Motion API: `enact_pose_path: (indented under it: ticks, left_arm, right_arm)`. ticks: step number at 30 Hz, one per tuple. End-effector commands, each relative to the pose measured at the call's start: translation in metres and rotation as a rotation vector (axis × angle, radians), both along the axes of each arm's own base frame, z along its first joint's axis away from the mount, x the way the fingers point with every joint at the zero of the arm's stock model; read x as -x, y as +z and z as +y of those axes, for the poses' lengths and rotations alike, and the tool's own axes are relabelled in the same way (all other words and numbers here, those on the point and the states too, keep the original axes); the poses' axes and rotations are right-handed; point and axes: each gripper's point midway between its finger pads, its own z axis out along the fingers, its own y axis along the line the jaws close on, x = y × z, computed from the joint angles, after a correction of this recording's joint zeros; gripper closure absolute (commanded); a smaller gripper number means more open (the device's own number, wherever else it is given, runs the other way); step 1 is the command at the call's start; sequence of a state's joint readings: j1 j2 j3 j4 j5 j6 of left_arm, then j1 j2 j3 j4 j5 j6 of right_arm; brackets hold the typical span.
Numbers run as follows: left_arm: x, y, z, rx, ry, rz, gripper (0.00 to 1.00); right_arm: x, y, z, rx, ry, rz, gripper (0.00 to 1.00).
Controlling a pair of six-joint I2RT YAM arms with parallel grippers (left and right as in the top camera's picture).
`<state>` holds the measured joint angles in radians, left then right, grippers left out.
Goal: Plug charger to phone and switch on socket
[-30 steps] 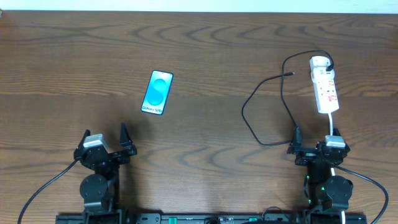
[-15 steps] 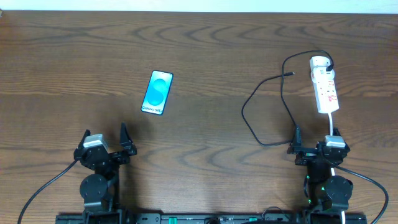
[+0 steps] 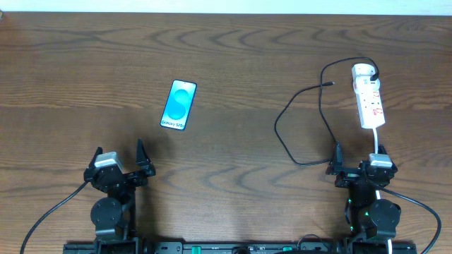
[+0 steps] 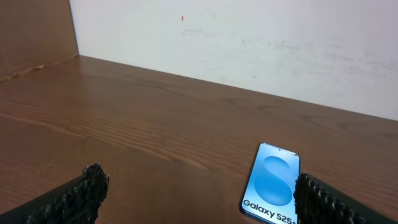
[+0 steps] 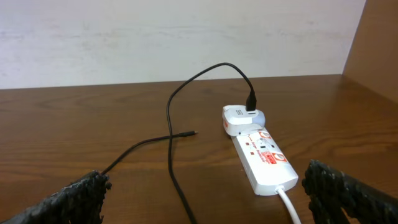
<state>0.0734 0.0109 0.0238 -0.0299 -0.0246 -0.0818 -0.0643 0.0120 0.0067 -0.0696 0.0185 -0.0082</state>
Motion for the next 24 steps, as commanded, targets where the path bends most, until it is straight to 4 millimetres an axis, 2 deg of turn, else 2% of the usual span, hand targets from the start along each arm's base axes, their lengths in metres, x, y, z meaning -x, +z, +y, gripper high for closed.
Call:
enact_pose_path:
  ticks: [1, 3, 6, 8, 10, 14, 17, 19, 24]
  left_arm:
    - [0.000, -0.008, 0.003, 0.008, 0.016, 0.013, 0.02]
    - [-0.002, 0.012, 0.003, 0.002, 0.015, -0.071, 0.02]
    - [0.001, 0.055, 0.003, -0.010, 0.015, -0.244, 0.02]
    - [0.007, 0.086, 0.002, -0.020, 0.015, -0.374, 0.02]
    - [0.015, 0.109, 0.002, -0.027, 0.014, -0.472, 0.02]
    - [0.030, 0.142, 0.002, -0.043, 0.022, -0.608, 0.02]
    - [0.036, 0.163, 0.002, -0.076, 0.033, -0.637, 0.02]
    - [0.037, 0.174, 0.002, -0.095, 0.038, -0.643, 0.02]
    - [0.030, 0.219, 0.002, -0.119, 0.042, -0.653, 0.02]
  right_arm:
    - [0.000, 0.000, -0.003, -0.010, -0.013, -0.002, 0.01]
    - [0.000, 0.000, -0.003, -0.010, -0.013, -0.002, 0.01]
    - [0.000, 0.000, -0.003, -0.010, -0.013, -0.002, 0.01]
    - [0.000, 0.000, -0.003, -0.010, -0.013, -0.002, 0.01]
    - [0.000, 0.000, -0.003, -0.010, -0.013, -0.002, 0.01]
    - [0.000, 0.000, -0.003, -0.010, -0.013, -0.002, 0.01]
    - [0.000, 0.000, -0.003, -0.010, -0.013, -0.002, 0.01]
    - [0.000, 0.000, -0.003, -0.010, -0.013, -0.002, 0.01]
    - [0.000, 0.000, -0.003, -0.010, -0.013, -0.002, 0.01]
